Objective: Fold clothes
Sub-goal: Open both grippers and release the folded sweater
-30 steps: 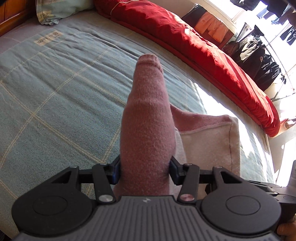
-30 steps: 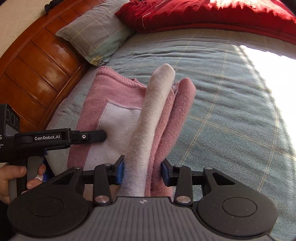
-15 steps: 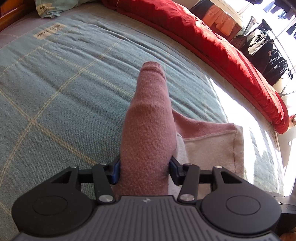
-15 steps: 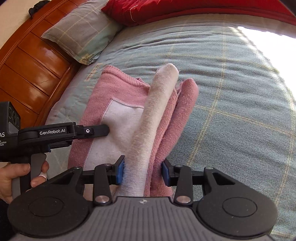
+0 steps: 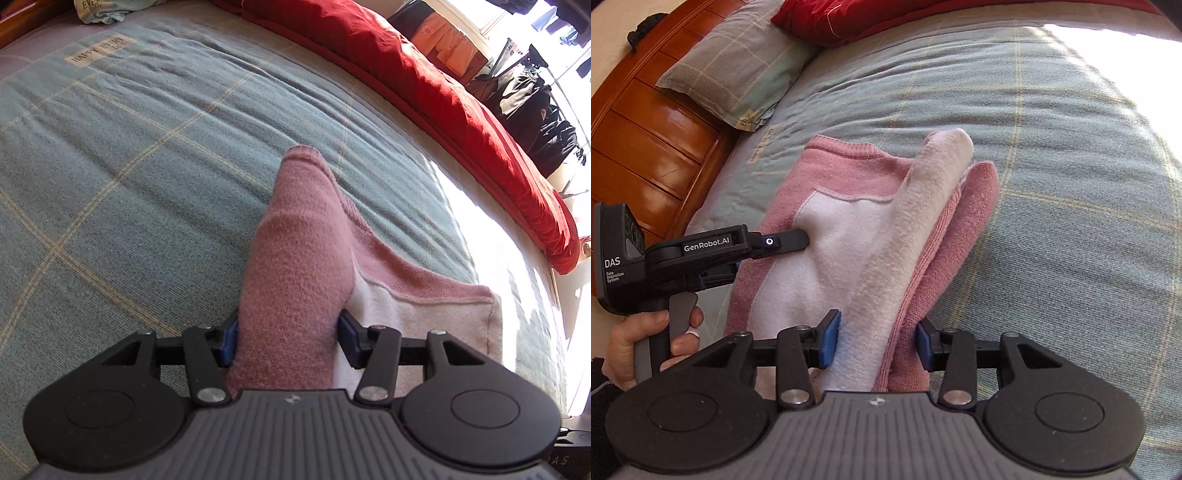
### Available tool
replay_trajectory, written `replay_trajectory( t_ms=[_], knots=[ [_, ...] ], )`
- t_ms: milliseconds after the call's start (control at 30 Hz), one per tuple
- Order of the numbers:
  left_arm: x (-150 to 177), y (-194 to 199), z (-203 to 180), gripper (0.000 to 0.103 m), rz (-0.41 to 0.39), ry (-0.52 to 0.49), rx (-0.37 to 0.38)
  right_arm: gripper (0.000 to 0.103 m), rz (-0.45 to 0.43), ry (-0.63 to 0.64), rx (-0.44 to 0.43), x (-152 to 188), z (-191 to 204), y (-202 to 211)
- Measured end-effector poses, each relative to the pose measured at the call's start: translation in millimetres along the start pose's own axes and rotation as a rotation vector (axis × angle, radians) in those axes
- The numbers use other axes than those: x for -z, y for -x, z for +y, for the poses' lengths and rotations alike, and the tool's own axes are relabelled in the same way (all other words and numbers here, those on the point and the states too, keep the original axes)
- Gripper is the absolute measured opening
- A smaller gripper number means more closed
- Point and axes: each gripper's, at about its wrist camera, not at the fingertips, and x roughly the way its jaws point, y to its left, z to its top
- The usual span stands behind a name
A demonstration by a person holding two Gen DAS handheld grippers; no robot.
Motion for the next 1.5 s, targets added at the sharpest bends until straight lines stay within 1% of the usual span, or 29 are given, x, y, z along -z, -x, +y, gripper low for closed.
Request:
replay_trajectory(
  t_ms=[67,100,133,167,233,300,333,367,400,433,467,500,567,600,633,700,767,900,1000,1067,1100,1167,1233,1267,1300,1367,1400,1467,1500],
  knots=[
    [1.5,3.2,3.0,0.058,-0.010,0.008,-0.005,0.057,0.016,-0.002,0.029,2.6,-6.5,-0.8],
    [2.0,6.6,3.1,0.058,-0.018,0.006,-0.010,0.062,0.015,0.002,0.041,3.1,-8.5,1.9],
    [2.4,11.4,1.9,0.058,-0.029,-0.003,-0.016,0.062,-0.002,0.019,0.046,2.3,-9.0,8.4],
    [2.4,18.5,-0.2,0.055,-0.047,-0.015,-0.024,0.062,-0.020,0.036,0.052,1.6,-9.5,14.9],
    [1.9,38.1,-6.5,0.055,-0.101,-0.043,-0.036,0.063,-0.054,0.070,0.063,0.1,-10.4,27.9],
    [3.7,58.1,-14.5,0.057,-0.149,-0.060,-0.026,0.063,-0.109,0.126,0.052,-2.0,-7.4,42.4],
    [5.5,66.7,-19.8,0.057,-0.167,-0.072,-0.007,0.062,-0.140,0.158,0.041,-3.1,-4.9,50.0],
    [9.2,71.7,-26.4,0.058,-0.170,-0.089,0.031,0.062,-0.162,0.192,0.023,-3.8,-2.0,55.8],
    [13.8,74.4,-32.5,0.060,-0.164,-0.108,0.072,0.061,-0.156,0.226,-0.008,-3.8,1.5,57.1],
    [19.7,75.2,-39.6,0.061,-0.154,-0.131,0.108,0.054,-0.136,0.254,-0.039,-3.6,5.1,54.8],
    [26.2,71.9,-46.0,0.061,-0.141,-0.155,0.119,0.049,-0.114,0.276,-0.061,-3.1,8.7,50.4],
    [31.7,66.2,-50.4,0.061,-0.126,-0.176,0.108,0.044,-0.094,0.303,-0.074,-1.4,12.4,45.3],
    [39.4,49.5,-50.9,0.061,-0.096,-0.191,0.042,0.040,-0.073,0.356,-0.061,5.8,17.0,34.4],
    [41.7,40.2,-47.6,0.059,-0.083,-0.189,0.010,0.040,-0.059,0.376,-0.049,9.7,16.6,28.0],
    [42.6,32.7,-41.8,0.059,-0.079,-0.182,-0.002,0.040,-0.042,0.393,-0.036,13.0,14.7,22.3],
    [40.6,28.1,-33.4,0.059,-0.094,-0.166,0.015,0.040,-0.015,0.428,-0.011,19.5,10.4,12.4],
    [37.5,25.9,-26.3,0.058,-0.110,-0.148,0.039,0.040,-0.011,0.455,-0.006,23.3,5.2,11.6],
    [38.3,24.3,-29.8,0.058,-0.113,-0.194,0.026,0.040,-0.016,0.472,-0.015,23.9,4.5,16.7],
    [41.9,35.6,-37.1,0.058,-0.120,-0.207,0.009,0.040,-0.065,0.514,-0.019,28.6,18.5,29.2],
    [47.0,49.5,-42.9,0.059,-0.139,-0.217,-0.012,0.040,-0.094,0.578,-0.050,35.6,33.4,36.1],
    [50.4,56.5,-45.4,0.062,-0.148,-0.225,-0.018,0.040,-0.095,0.621,-0.069,40.6,41.7,37.5],
    [60.4,66.9,-44.7,0.062,-0.148,-0.219,0.006,0.040,-0.086,0.716,-0.097,52.6,56.6,37.2],
    [71.0,75.9,-42.0,0.062,-0.140,-0.203,0.038,0.041,-0.052,0.797,-0.113,66.9,65.0,30.8],
    [76.9,79.0,-40.1,0.062,-0.134,-0.193,0.050,0.041,-0.033,0.810,-0.105,73.4,64.0,26.3],
    [82.5,78.8,-36.5,0.063,-0.127,-0.184,0.044,0.041,-0.014,0.824,-0.096,79.9,62.9,21.9],
    [91.4,74.0,-27.1,0.063,-0.110,-0.169,0.001,0.041,0.023,0.842,-0.080,91.5,59.4,13.6],
    [95.8,71.5,-22.5,0.063,-0.101,-0.161,-0.020,0.041,0.033,0.830,-0.075,94.1,54.3,11.7],
    [104.7,66.7,-13.1,0.062,-0.084,-0.146,-0.063,0.041,0.032,0.803,-0.079,96.6,47.2,14.3],
    [107.0,66.8,-8.7,0.062,-0.084,-0.130,-0.069,0.041,0.033,0.796,-0.082,96.6,46.6,17.0]
  ],
)
